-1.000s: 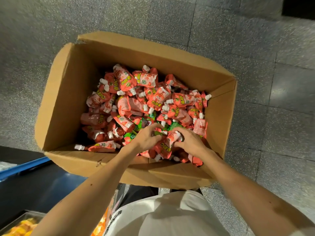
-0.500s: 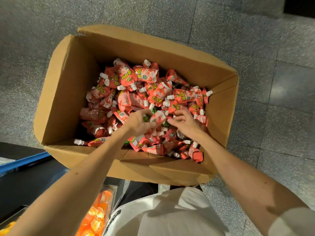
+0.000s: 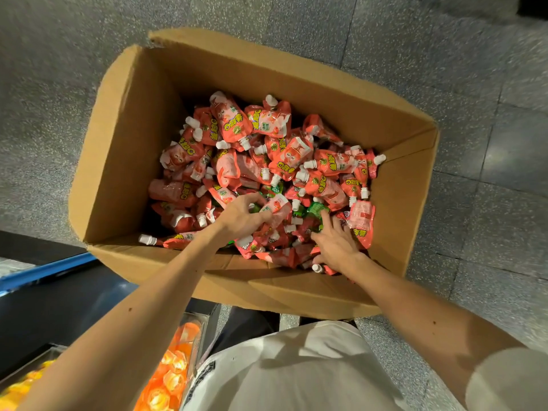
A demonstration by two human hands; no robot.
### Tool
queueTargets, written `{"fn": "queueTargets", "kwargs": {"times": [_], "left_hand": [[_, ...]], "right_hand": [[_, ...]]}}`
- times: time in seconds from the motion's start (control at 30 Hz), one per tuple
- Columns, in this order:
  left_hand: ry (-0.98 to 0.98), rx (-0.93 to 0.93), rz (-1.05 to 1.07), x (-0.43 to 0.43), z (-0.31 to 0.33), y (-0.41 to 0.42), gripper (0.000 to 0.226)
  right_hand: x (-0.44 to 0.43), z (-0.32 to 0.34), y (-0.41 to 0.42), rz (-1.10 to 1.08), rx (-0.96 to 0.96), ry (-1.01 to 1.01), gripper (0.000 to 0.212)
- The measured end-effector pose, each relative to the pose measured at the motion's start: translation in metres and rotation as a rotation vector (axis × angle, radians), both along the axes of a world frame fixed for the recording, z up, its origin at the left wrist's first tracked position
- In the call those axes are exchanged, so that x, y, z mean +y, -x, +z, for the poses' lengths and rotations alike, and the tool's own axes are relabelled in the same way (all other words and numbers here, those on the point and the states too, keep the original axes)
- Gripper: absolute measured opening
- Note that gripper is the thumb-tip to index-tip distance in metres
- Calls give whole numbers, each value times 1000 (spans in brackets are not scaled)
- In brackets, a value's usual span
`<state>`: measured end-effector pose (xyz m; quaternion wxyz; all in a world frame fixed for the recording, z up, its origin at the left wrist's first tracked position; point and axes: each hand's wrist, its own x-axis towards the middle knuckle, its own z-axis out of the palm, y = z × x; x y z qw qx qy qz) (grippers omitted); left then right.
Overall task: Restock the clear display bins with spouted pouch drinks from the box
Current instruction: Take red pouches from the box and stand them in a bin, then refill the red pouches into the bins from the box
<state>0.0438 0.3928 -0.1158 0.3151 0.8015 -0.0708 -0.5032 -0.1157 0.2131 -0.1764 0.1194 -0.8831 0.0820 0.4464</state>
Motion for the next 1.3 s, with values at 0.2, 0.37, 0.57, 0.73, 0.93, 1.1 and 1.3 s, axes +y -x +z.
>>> {"fn": "queueTargets", "kwargs": {"times": [0.2,0.37,0.57,0.73,0.93,1.1,1.3], "left_hand": [[17,20,-3,9,-3,4,46],[27,47,74,17,1,1,18],[174,242,406,20,29,-7,13],[353,507,566,34,60,-19,12],[521,566,738,51,110,-29,23],[750,564,868,67,157,-22,23],[945,371,1046,102,226,21,27]], "right_hand": [[14,-13,11,-263,-42,3,59],[5,9,3,-292,-63,-20,15],[-15,56,-10,-761,-123,-239,30],[-17,111,-18,-1281,-197,-502,20],[-6,178,-41,-1513,-270,-887,28],[16,228,-70,-1453,-270,-1117,32],[51,282,-80,-1272,-207,-1341,38]]}}
